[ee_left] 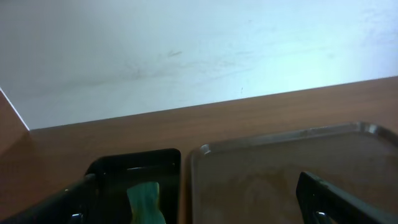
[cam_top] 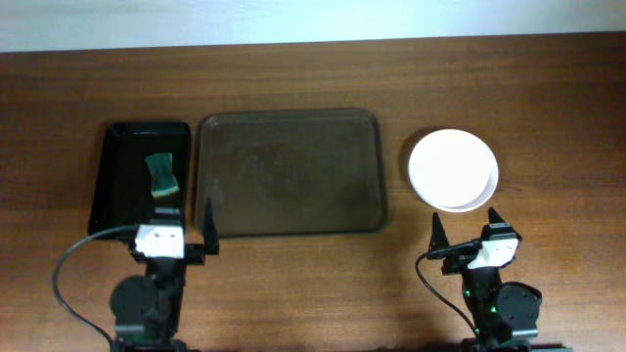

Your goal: Clean dirty plates on tray and stack at the side

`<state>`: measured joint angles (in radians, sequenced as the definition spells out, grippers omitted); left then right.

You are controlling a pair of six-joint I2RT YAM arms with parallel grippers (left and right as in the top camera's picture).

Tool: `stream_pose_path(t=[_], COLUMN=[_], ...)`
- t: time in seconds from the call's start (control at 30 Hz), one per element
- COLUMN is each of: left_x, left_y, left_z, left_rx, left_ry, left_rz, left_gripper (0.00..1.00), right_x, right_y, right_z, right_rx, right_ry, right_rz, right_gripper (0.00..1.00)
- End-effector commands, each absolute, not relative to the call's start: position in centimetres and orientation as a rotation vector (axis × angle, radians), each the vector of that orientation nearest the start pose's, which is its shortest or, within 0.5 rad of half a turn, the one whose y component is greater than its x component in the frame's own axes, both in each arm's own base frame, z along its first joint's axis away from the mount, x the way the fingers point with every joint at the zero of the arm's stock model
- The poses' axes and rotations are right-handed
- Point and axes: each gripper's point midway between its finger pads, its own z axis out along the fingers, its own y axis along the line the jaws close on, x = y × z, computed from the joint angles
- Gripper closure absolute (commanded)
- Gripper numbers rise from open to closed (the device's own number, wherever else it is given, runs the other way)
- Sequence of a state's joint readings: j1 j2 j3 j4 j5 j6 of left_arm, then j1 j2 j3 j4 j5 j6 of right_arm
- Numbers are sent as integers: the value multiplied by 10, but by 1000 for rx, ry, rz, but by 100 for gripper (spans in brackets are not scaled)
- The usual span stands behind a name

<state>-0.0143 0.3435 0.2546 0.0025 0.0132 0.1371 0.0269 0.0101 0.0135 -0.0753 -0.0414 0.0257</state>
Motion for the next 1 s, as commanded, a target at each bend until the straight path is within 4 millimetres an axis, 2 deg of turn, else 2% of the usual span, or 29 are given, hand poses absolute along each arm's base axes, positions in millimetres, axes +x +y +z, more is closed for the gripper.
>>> stream_pose_path(t=[0.0, 0.1, 0.23, 0.33, 0.97], left_x=[257, 252, 249, 247, 246], left_y=[-7, 1, 0, 3, 6], left_z=[203, 187, 172, 156, 158], left_rx=[196, 172, 230, 222, 209], left_ry=[1621, 1608, 1589, 1642, 1633], left_rz=[119, 148, 183, 187, 200], left_gripper=[1, 1, 1, 1, 1], right_x=[246, 246, 246, 246, 246], right_y=[14, 14, 14, 14, 14], right_z=[157, 157, 157, 157, 157], right_rx=[-30, -30, -30, -31, -31], right_ry=[1646, 1646, 1646, 1646, 1646], right_rz=[72, 72, 72, 71, 71], right_gripper=[2, 2, 2, 2, 2])
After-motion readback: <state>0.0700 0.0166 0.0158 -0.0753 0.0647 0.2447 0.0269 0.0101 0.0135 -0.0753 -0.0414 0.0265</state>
